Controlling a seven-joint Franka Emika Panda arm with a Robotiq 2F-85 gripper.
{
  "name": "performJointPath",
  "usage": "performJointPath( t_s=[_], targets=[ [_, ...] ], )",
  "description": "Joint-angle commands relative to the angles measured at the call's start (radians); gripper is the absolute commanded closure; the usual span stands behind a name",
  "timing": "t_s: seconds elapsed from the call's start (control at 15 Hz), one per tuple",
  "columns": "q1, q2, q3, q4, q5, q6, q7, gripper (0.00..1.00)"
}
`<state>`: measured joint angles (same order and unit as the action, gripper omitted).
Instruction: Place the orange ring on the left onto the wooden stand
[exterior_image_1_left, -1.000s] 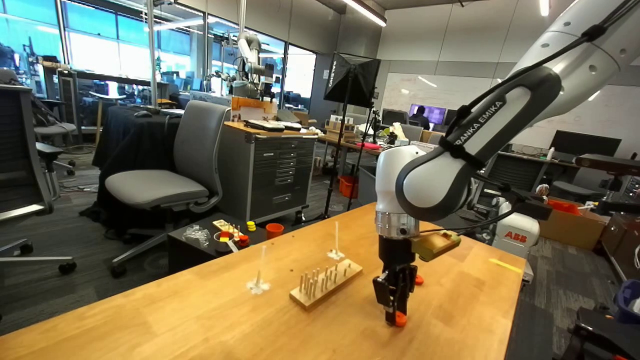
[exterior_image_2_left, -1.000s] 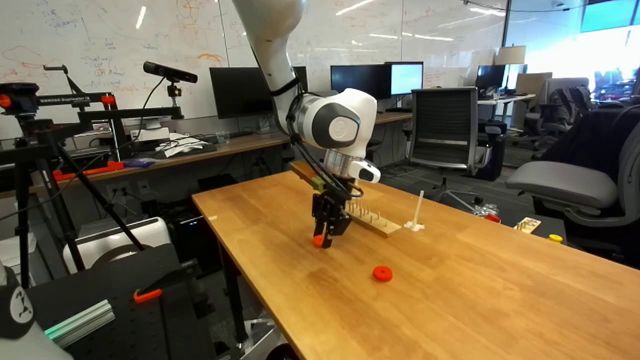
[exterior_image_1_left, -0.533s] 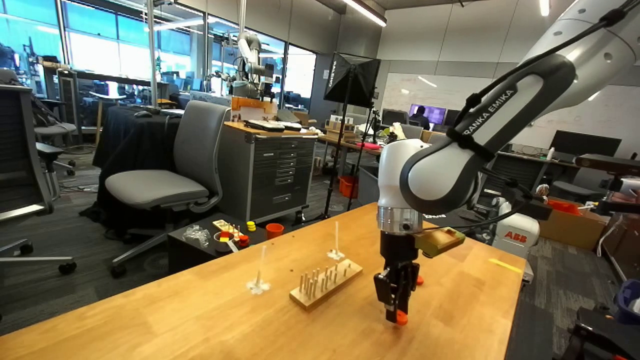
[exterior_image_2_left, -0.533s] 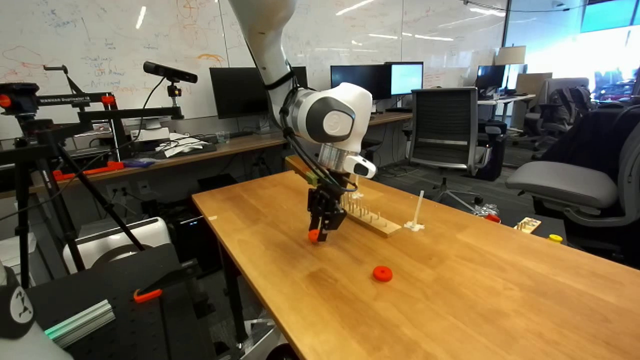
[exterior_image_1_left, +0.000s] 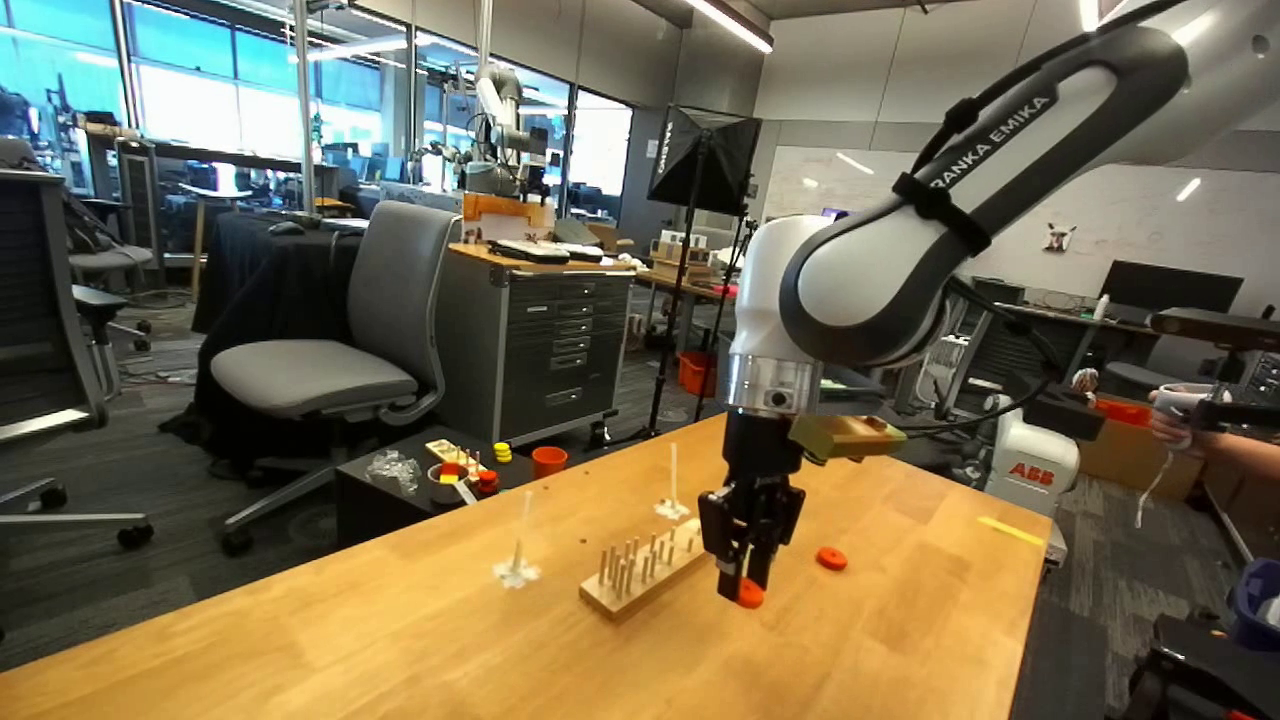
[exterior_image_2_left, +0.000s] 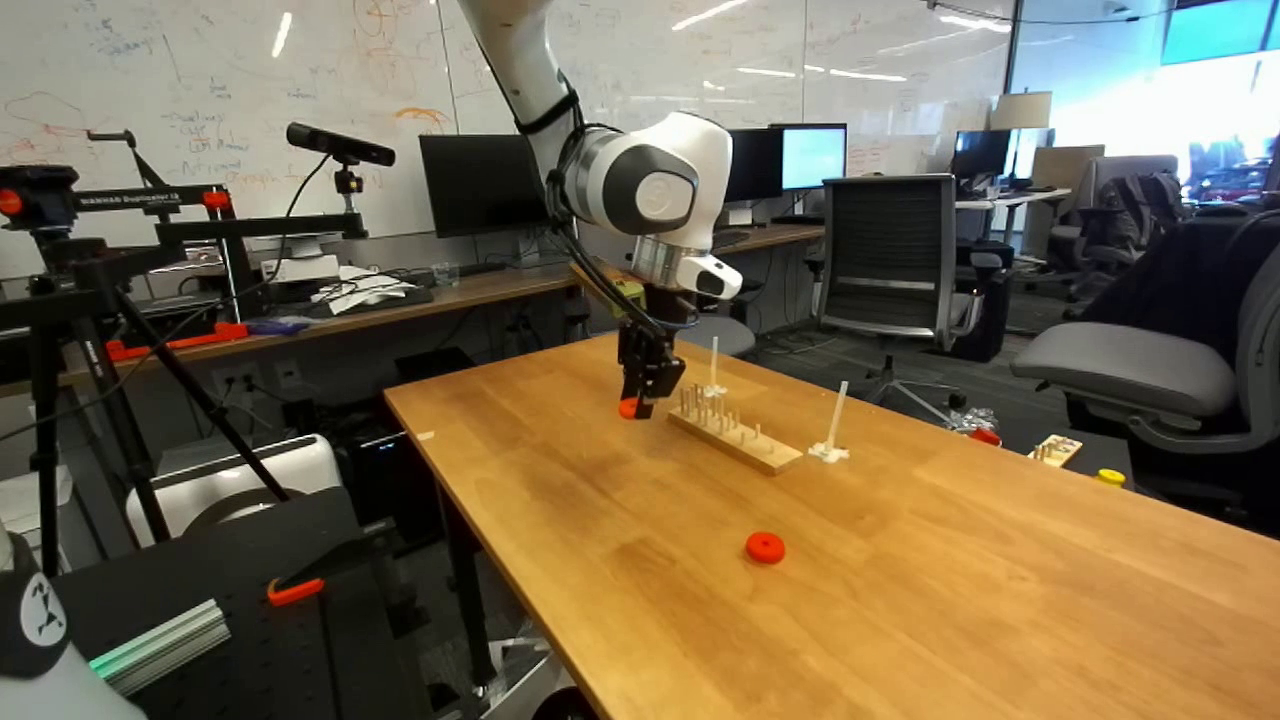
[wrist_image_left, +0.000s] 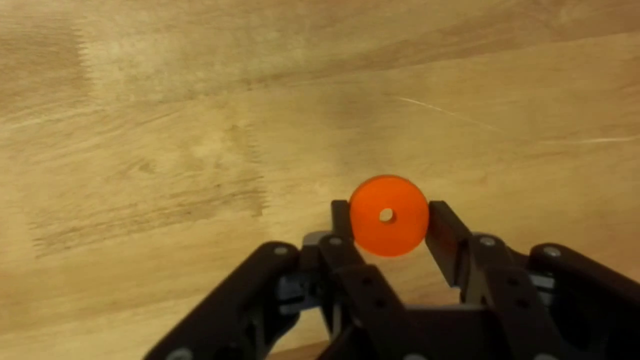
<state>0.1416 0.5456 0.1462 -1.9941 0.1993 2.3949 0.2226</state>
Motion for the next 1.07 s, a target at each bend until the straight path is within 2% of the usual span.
performJointPath(
  t_s=[0.0, 0.4, 1.0],
  targets=[
    [0.01, 0.012, -0.006, 0.113, 0.042, -0.078, 0.064, 0.83],
    [0.002, 0.053, -0.027, 0.264, 0.072, -0.19, 0.132, 0.83],
    [-0.052, 0.165, -0.067, 0.413, 0.112, -0.27, 0.164, 0.83]
  ],
)
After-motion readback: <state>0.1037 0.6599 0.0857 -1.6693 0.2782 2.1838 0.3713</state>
